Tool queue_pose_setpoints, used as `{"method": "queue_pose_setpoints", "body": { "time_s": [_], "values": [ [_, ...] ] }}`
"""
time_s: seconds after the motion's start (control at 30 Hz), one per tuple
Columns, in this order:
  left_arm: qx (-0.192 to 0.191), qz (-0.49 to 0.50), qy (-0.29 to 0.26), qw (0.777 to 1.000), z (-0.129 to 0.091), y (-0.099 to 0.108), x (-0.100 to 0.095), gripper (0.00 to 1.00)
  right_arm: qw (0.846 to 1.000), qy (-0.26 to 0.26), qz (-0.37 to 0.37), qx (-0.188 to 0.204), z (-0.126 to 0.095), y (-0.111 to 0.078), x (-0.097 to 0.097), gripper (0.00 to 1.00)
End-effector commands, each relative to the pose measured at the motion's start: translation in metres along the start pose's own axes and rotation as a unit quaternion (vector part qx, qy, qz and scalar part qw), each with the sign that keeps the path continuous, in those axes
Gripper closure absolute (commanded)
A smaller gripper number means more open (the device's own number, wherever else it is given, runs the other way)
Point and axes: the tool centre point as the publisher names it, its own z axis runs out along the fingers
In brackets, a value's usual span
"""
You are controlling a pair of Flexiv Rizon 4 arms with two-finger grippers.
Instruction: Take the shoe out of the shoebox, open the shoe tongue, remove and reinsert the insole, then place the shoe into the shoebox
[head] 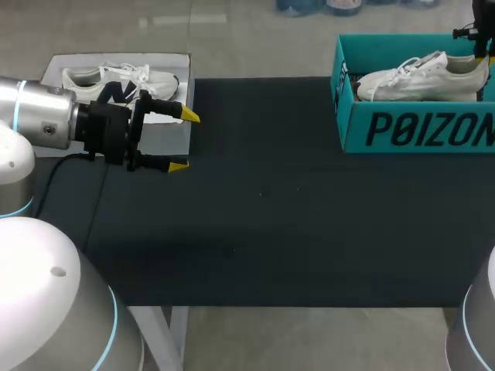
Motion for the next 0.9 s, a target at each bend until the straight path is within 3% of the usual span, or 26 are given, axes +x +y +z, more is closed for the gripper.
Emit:
{"method": "queue_pose_setpoints", "body": {
  "time_s": [0.03,0.9],
  "values": [
    [0.0,0.0,0.002,1.0,0.0,0.0,0.0,0.0,1.0,0.002,0.005,-0.001,0.007,-0.002,0.0,1.0],
    [0.0,0.0,0.002,1.0,0.0,0.0,0.0,0.0,0.998,0.027,0.04,0.029,0.073,-0.014,0.004,1.0]
  ]
}}
